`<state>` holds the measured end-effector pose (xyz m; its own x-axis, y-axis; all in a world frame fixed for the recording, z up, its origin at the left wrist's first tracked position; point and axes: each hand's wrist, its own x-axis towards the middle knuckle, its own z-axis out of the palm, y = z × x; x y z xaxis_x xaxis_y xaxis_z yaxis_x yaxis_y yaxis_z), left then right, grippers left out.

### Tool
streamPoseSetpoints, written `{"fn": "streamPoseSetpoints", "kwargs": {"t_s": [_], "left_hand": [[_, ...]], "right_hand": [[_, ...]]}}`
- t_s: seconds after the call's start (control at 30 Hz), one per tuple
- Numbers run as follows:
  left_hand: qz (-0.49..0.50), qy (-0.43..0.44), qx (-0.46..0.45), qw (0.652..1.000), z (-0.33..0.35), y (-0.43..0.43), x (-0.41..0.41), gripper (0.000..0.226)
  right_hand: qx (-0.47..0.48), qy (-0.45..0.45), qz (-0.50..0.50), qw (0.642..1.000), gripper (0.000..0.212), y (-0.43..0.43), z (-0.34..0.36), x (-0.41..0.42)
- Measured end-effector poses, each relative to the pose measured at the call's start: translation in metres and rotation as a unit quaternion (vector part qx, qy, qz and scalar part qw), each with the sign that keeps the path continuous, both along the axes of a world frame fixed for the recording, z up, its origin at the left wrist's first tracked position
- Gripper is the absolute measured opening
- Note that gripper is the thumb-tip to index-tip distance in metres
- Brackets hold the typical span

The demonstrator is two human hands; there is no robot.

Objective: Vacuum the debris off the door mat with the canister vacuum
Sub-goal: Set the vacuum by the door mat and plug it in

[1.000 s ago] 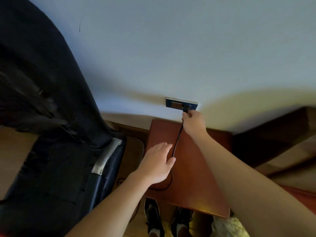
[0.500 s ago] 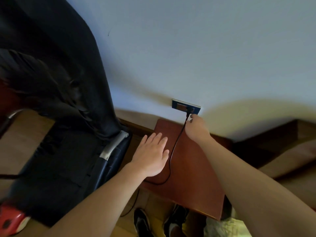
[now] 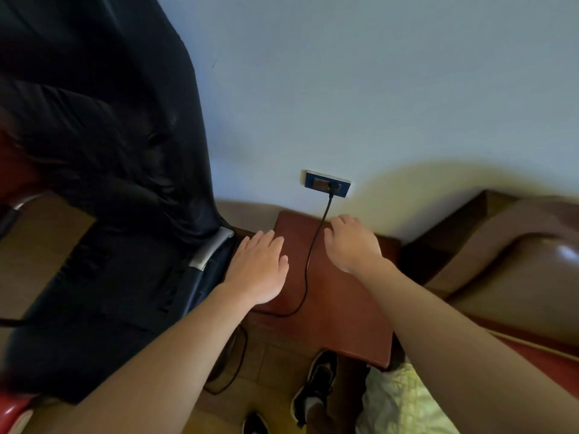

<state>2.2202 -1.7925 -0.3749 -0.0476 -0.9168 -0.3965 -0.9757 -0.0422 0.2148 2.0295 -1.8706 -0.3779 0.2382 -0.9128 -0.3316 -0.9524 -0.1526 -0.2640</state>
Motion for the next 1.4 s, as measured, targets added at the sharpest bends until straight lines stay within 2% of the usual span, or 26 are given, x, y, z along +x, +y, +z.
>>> {"fn": "streamPoseSetpoints", "kwargs": {"t_s": [0.37,0.7,0.8,0.9,1.07,1.4], "left_hand": [[-0.012,-0.018,-0.052,0.998,0.055,0.064,0.031,0.054],[0.021,0.009,-0.097,0.995,0.135,0.131,0.054,0.055],[0.019,0.016,-0.124,0.992,0.163,0.146,0.053,0.052],[0.028,0.016,-0.136,0.99,0.187,0.159,0.051,0.052],[0.056,-0.004,-0.161,0.985,0.22,0.176,0.047,0.044],[0.162,-0.045,-0.219,0.961,0.259,0.216,0.05,0.053]], "right_hand": [[-0.08,0.008,0.033,0.996,0.036,0.087,0.076,0.019],[-0.169,0.007,0.039,0.985,0.027,0.164,0.166,0.022],[-0.198,0.0,0.043,0.979,0.033,0.18,0.186,0.02],[-0.208,-0.016,0.059,0.976,0.043,0.189,0.204,0.019],[-0.218,-0.022,0.093,0.971,0.037,0.19,0.229,0.022],[-0.244,-0.03,0.217,0.945,0.034,0.188,0.268,0.042]]}}
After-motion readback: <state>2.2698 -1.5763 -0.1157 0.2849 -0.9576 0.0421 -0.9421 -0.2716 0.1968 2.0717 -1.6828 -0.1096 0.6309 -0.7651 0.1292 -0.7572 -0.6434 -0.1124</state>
